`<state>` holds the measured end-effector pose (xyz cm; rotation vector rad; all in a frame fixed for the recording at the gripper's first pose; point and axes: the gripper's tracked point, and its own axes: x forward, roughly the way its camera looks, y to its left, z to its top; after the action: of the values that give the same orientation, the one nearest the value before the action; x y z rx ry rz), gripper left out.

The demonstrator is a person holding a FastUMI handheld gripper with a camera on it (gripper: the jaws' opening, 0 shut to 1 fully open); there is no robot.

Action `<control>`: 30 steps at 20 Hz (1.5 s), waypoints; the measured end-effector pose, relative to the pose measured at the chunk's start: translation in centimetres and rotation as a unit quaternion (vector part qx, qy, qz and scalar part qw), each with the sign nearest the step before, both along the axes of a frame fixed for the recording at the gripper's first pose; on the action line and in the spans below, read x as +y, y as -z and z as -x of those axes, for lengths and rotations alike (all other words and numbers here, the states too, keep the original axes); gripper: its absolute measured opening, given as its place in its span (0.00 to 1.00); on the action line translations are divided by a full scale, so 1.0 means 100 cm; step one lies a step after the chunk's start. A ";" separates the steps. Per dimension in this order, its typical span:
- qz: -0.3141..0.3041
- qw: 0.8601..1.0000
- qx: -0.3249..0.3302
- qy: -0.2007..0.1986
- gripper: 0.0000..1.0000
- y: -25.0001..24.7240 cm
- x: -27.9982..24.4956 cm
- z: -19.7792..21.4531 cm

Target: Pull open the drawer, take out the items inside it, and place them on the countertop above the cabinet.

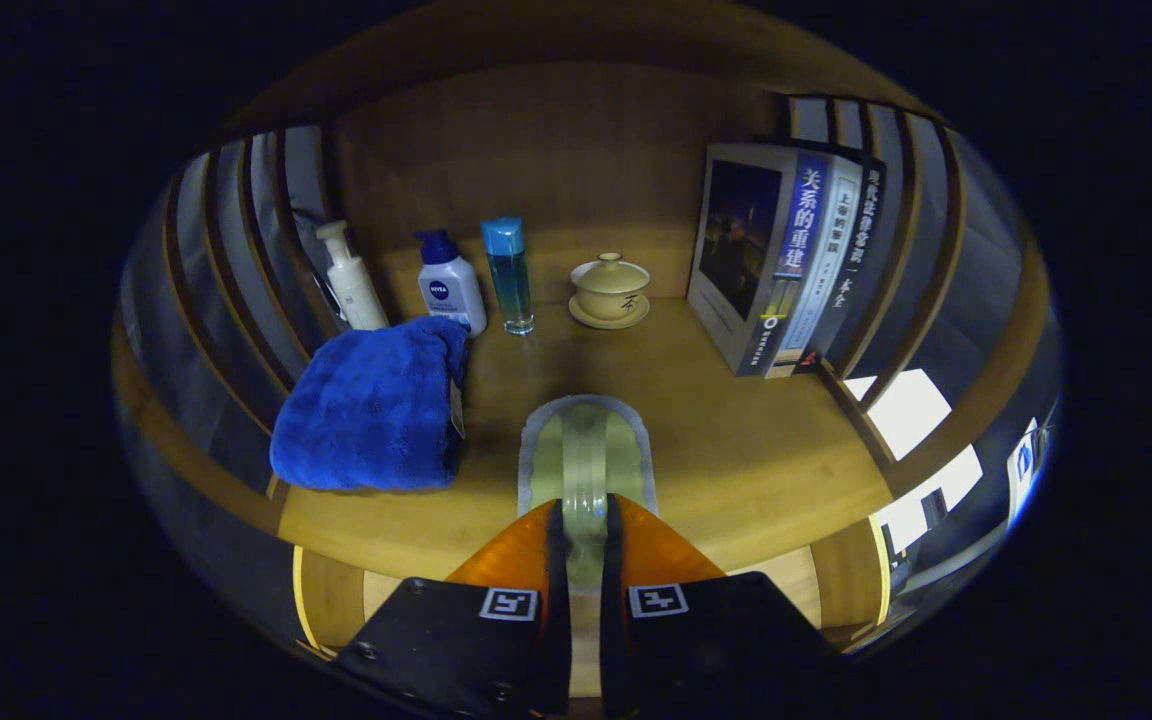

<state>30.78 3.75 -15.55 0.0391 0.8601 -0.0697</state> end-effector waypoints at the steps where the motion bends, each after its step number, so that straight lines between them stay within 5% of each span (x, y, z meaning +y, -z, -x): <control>1: -0.001 1.000 0.004 0.001 0.20 0.004 0.000 -0.003; 10: -0.003 1.000 0.004 0.010 0.32 0.012 -0.009 -0.018; 17: -0.011 1.000 0.001 0.001 1.00 0.011 0.000 -0.016; 22: -0.001 0.999 -0.035 -0.003 1.00 -0.009 0.000 -0.012; 30: 0.007 0.985 -0.158 -0.071 1.00 -0.106 0.018 0.055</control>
<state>25.31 5.54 -4.92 -0.0247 0.5439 0.0634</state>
